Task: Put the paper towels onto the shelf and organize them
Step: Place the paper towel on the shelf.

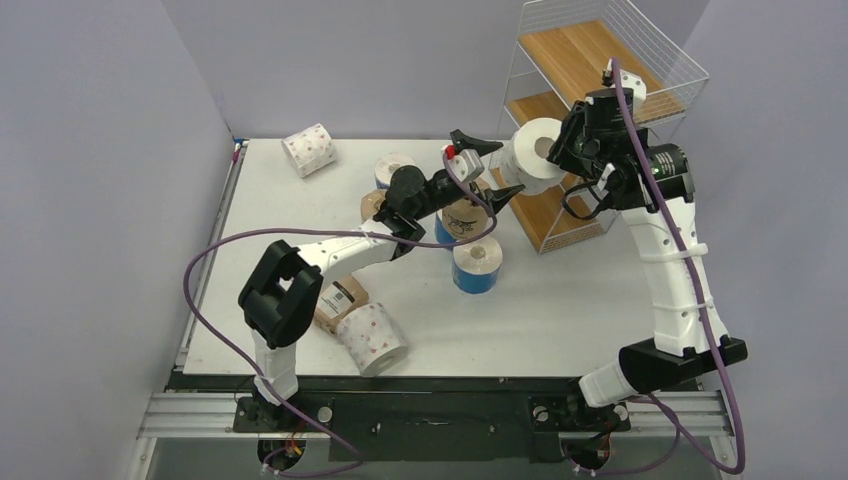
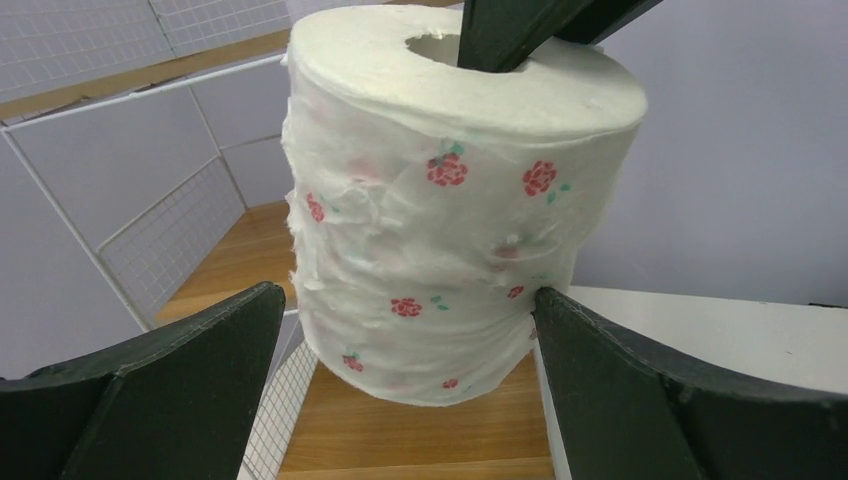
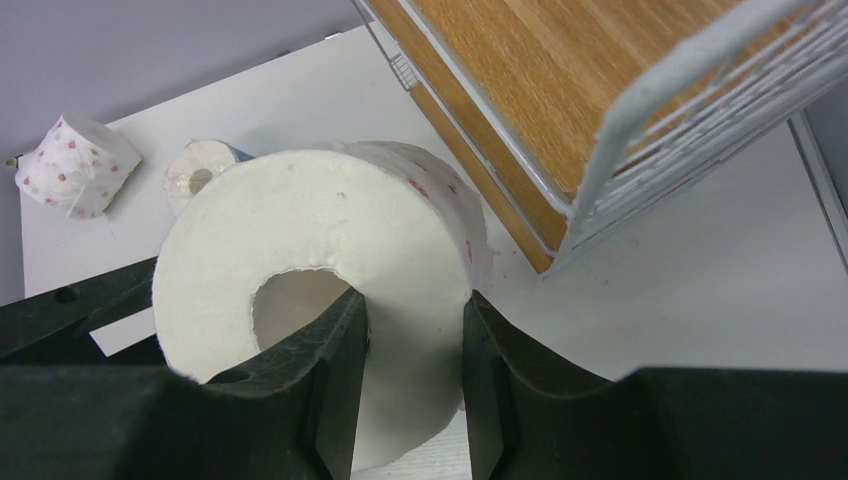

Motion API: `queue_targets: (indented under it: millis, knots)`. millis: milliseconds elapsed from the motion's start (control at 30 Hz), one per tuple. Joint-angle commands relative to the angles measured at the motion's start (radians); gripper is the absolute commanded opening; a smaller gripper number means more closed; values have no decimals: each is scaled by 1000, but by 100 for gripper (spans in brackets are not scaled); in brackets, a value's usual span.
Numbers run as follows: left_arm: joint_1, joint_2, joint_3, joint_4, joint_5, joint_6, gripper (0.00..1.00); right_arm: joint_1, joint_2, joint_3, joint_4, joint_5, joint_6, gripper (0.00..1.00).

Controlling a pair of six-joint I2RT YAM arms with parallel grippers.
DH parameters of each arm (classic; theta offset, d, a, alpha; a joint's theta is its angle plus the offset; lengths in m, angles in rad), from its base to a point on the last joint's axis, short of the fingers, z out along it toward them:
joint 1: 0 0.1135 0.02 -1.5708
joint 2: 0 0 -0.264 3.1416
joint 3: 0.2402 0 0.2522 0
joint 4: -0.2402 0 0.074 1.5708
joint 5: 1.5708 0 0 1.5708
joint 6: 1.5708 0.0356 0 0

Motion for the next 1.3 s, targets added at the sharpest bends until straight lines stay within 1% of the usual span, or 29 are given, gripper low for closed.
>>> queue_targets:
  millis: [0,300,333,633,733,967,1167,1267]
  knots:
    - [-6,39,80,58,28,-26,96,0,12,4,104,-17,34,32]
    - [-3,105,134,86,23,-50,96,-22,28,-13,127,-10,47,32]
    - [-2,109,142,89,23,-74,97,-24,27,-15,131,-8,48,32]
    - [-2,161,206,103,45,-124,97,-53,29,-16,134,-5,53,33]
    - [-4,169,217,99,61,-139,99,-64,29,-17,134,-8,52,34]
    - [-8,195,256,92,78,-178,100,-91,21,-42,152,-19,62,36]
    - [-33,218,279,80,48,-183,100,-105,17,-59,164,-22,68,37]
    - [-45,232,295,70,45,-180,100,-110,17,-61,170,-29,73,41]
